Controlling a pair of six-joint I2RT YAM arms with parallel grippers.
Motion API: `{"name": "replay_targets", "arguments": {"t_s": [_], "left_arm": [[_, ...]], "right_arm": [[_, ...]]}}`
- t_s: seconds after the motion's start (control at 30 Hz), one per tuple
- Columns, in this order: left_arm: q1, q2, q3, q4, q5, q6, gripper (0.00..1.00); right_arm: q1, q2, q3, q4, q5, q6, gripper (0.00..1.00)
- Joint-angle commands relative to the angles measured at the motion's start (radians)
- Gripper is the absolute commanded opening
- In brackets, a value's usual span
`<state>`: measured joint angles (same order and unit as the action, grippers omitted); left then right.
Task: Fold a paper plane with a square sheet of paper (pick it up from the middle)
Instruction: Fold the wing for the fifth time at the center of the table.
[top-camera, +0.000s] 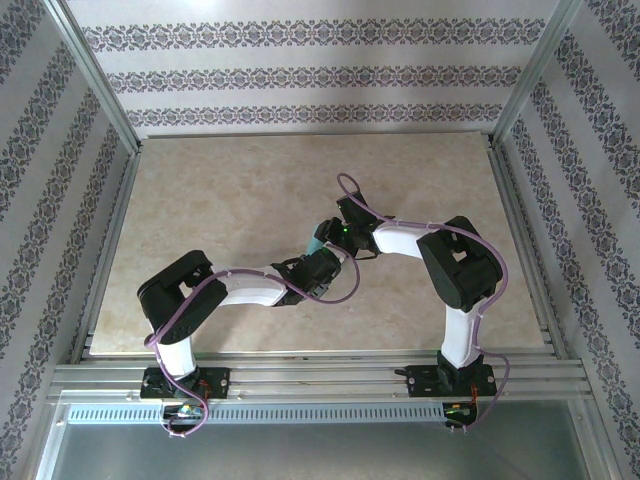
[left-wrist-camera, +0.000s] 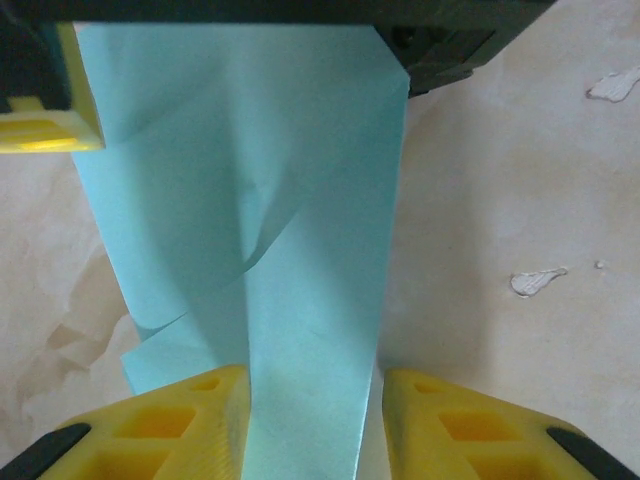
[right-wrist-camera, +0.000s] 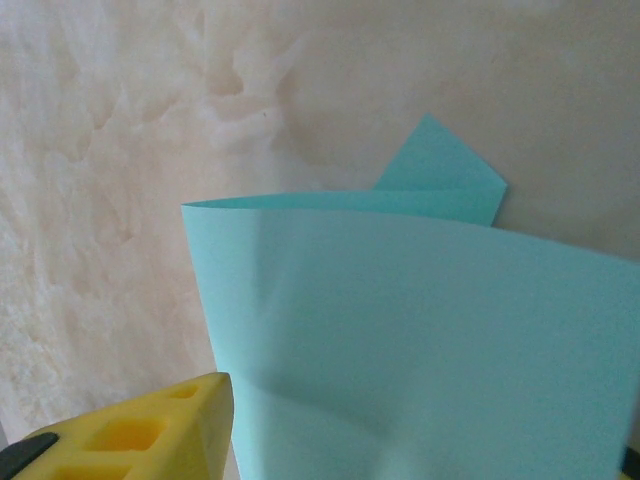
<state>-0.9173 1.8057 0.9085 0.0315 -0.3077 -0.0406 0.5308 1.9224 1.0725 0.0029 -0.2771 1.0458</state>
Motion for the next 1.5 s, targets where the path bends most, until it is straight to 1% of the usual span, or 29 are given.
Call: {"name": "replay_targets", "arguments": {"t_s": [0.0,0.23,0.3,0.43,0.7,0.8,0.9,1.13,1.37,1.47], "left_arm": [[-0.014,-0.032,-0.005,-0.012,-0.007,-0.003,0.37],[-0.009,-0.062,-0.017,-0.003,-0.001,-0.021,0.24],[-0.009,-0.062,-0.017,-0.005,-0.002,-0.025,0.23],[-0.006,-0.06,-0.013,-0.009,-0.001,-0.031,0.18],[0.015,-0.061,-0.02,-0.01,0.046,-0.063,0.09],[0.046,-0.079,-0.037,0.007,0.123,-0.098,0.04],[0.092,-0.106,-0.063,0.035,0.239,-0.144,0.0],[0.19,-0.147,-0.115,0.105,0.473,-0.234,0.0],[0.257,-0.152,-0.146,0.162,0.633,-0.284,0.0],[0.277,-0.146,-0.151,0.188,0.685,-0.306,0.0]], "right_arm": [[-0.018,0.043,-0.027,-0.116,0.034,0.008,0.51],[-0.022,0.042,-0.031,-0.112,0.03,0.012,0.51],[-0.023,0.043,-0.034,-0.109,0.027,0.015,0.52],[-0.023,0.041,-0.037,-0.107,0.018,0.017,0.52],[-0.027,0.043,-0.036,-0.099,0.0,0.022,0.54],[-0.03,0.044,-0.036,-0.095,-0.011,0.022,0.55],[-0.032,0.037,-0.04,-0.082,-0.024,0.02,0.59],[-0.05,-0.031,-0.053,-0.027,-0.073,0.003,0.74],[-0.112,-0.157,-0.117,0.065,-0.128,-0.013,0.88],[-0.143,-0.206,-0.156,0.099,-0.157,-0.037,0.93]]}}
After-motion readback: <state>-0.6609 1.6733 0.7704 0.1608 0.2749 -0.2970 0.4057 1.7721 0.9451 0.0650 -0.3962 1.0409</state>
